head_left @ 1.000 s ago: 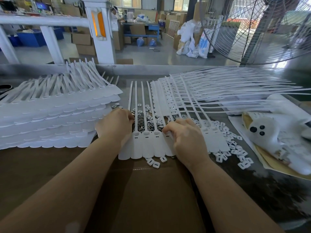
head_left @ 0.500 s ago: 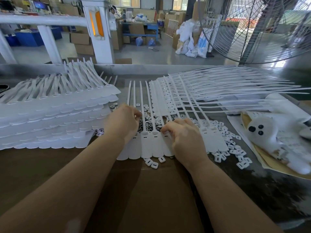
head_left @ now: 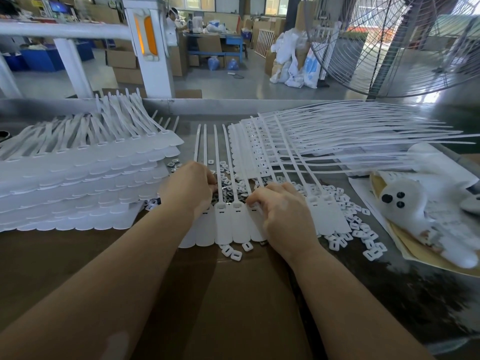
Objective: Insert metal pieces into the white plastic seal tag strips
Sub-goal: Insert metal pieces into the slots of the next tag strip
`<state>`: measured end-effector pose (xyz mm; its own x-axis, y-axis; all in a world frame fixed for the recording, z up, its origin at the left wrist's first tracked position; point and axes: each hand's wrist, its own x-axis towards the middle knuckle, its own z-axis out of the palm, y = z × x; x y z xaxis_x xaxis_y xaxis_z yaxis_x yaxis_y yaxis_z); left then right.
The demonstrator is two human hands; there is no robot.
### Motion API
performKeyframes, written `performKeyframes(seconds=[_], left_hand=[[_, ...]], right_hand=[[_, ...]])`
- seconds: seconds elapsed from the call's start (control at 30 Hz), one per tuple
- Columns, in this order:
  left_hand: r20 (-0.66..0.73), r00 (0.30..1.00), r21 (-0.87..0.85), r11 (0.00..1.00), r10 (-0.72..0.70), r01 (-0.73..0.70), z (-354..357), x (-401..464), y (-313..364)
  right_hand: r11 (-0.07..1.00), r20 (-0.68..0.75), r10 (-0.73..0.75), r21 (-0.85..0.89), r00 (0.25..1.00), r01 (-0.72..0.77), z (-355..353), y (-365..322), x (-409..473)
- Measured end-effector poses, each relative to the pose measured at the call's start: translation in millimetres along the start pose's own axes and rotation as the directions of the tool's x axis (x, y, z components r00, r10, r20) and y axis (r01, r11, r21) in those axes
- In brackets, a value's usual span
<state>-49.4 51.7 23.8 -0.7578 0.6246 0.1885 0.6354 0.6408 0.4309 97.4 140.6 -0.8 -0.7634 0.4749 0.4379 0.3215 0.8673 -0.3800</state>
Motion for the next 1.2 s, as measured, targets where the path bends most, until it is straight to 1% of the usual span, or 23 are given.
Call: performKeyframes(seconds=[0.1, 0.23, 0.37, 0.43, 0.53, 0.63, 0.7, 0.8, 0.9, 1.0, 1.2], left_hand=[[-0.063, 0.998, -0.02, 1.0, 0.011, -0.012, 0.8, -3.2, -1.2], [-0.081, 0.996, -0.025, 0.999, 0.041, -0.043, 3.4, -3.9, -3.3], [-0.158, 0.986, -0.136, 0.988, 0.051, -0.072, -0.6, -5.2, -5.2], [-0.141, 0.986, -0.136, 0.984, 0.093, -0.112, -3.4, -7.4, -4.0], [-0.083, 0.981, -0.063, 0.982, 0.174, -0.18, -5.2, -17.0, -3.4], [-0.058, 0.96, -0.019, 0.961, 0.275, -0.277, -3.5, -28.6, -3.8], [-0.059, 0.954, -0.016, 0.955, 0.295, -0.296, -5.5, -33.8, -3.0], [-0.035, 0.96, -0.047, 0.959, 0.279, -0.281, -8.7, -36.5, -1.6], [-0.003, 0.974, -0.11, 0.968, 0.228, -0.227, -9.5, -36.4, -0.8], [-0.007, 0.982, -0.172, 0.967, 0.188, -0.187, -8.5, -36.4, 0.3], [0.024, 0.996, -0.343, 0.937, 0.087, -0.074, -9.2, -36.2, -1.9]], right_hand=[[1.0, -0.002, 0.0, 0.007, 1.0, 0.0, -0.1, -0.2, 0.2], [1.0, -0.007, 0.001, 0.016, 1.0, -0.001, 0.0, -0.4, 0.2], [1.0, -0.008, -0.002, 0.015, 1.0, 0.002, 0.2, -0.1, -0.1], [1.0, -0.017, -0.003, 0.018, 1.0, 0.004, 0.4, 0.2, 0.3], [1.0, -0.029, -0.004, 0.022, 1.0, 0.005, 0.8, 0.7, 0.5], [1.0, -0.033, -0.008, 0.016, 0.999, 0.008, 1.5, 0.3, -0.1], [1.0, -0.038, -0.011, 0.012, 0.999, 0.012, 2.0, 0.2, -0.2], [1.0, -0.044, -0.015, 0.013, 0.999, 0.016, 1.8, 0.8, -0.2], [1.0, -0.051, -0.016, 0.016, 0.999, 0.017, 1.3, 0.5, -0.9], [1.0, -0.038, -0.014, 0.01, 0.999, 0.015, 1.6, -0.2, -0.3], [1.0, -0.03, -0.012, 0.004, 0.999, 0.012, 0.8, 0.4, 0.1]])
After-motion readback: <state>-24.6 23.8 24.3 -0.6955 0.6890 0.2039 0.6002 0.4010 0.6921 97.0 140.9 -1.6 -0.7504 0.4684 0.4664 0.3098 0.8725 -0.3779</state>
